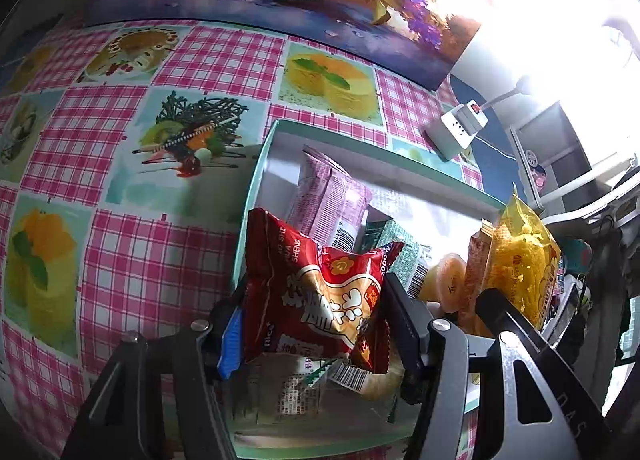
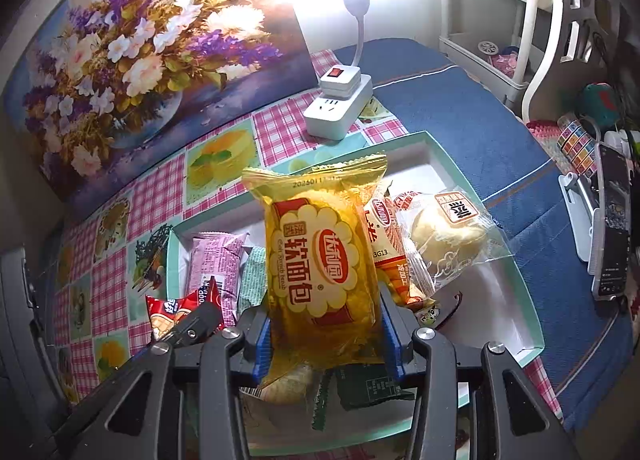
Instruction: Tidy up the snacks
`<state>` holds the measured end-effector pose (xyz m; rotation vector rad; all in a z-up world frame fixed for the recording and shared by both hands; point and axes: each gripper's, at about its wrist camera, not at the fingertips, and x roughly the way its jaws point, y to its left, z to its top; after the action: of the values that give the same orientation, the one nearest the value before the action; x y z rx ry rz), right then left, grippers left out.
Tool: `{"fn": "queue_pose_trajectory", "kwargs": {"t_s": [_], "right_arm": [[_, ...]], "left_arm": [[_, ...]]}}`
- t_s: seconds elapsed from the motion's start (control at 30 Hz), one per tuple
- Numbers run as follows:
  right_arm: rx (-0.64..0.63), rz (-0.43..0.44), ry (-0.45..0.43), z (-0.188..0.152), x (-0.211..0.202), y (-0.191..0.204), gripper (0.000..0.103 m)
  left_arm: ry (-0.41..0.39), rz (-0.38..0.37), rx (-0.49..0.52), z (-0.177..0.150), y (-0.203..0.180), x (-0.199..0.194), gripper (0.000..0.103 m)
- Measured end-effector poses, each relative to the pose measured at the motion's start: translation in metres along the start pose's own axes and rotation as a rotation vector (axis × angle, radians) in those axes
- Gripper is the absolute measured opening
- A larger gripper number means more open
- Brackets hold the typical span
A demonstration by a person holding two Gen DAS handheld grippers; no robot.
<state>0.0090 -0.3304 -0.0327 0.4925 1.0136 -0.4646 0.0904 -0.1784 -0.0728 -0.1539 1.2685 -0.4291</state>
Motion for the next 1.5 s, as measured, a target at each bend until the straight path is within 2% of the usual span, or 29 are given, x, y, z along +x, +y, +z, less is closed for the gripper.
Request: {"fn": "queue_pose_trajectory", "kwargs": {"t_s": [0.23,0.43,0.57,0.73,0.97,1.23,1.3,1.37,1.4,1.47,1.5], "right_arm": [[0.011,0.004,-0.006,0.0,-0.002,-0.001,0.048],[0.021,0.008,-0.011,0.001,-0.005,-0.003,0.048],[0.03,0.01,-0.018,0.001,-0.008,-0.005,0.051],[0.031,0.01,-0.036,0.002,-0.013,-0.007,0.054],[0.016,0.003,-0.053,0.003,-0.018,-0.005,0.054],[-0.027,-0.006,-0.046,0.002,-0.015,0.004,0.056],[-0.036,-0.007,-0.044,0.001,-0.014,0.005,0.073],[-0.046,-0.013,-0.043,0.001,-0.012,0.007,0.08],[-0.051,-0.015,-0.041,0.001,-0.011,0.007,0.083],[-0.061,-0.017,-0.039,0.001,-0.01,0.008,0.083],[-0.065,-0.017,-0.038,0.002,-0.009,0.009,0.084]], "left_arm": [[0.015,-0.025,-0.024,0.001,0.003,0.001,0.069],[0.022,-0.059,-0.034,0.001,0.003,0.001,0.071],[0.03,-0.083,-0.051,0.0,0.005,0.001,0.077],[0.027,-0.131,-0.069,0.0,0.008,-0.001,0.078],[0.011,-0.144,-0.093,0.001,0.013,-0.009,0.08],[-0.053,-0.039,-0.116,0.004,0.025,-0.025,0.08],[-0.066,-0.006,-0.116,0.005,0.029,-0.028,0.08],[-0.083,0.037,-0.112,0.005,0.033,-0.031,0.081],[-0.092,0.057,-0.107,0.006,0.035,-0.032,0.083],[-0.115,0.102,-0.096,0.006,0.038,-0.035,0.095],[-0.126,0.12,-0.091,0.006,0.039,-0.036,0.095]]}}
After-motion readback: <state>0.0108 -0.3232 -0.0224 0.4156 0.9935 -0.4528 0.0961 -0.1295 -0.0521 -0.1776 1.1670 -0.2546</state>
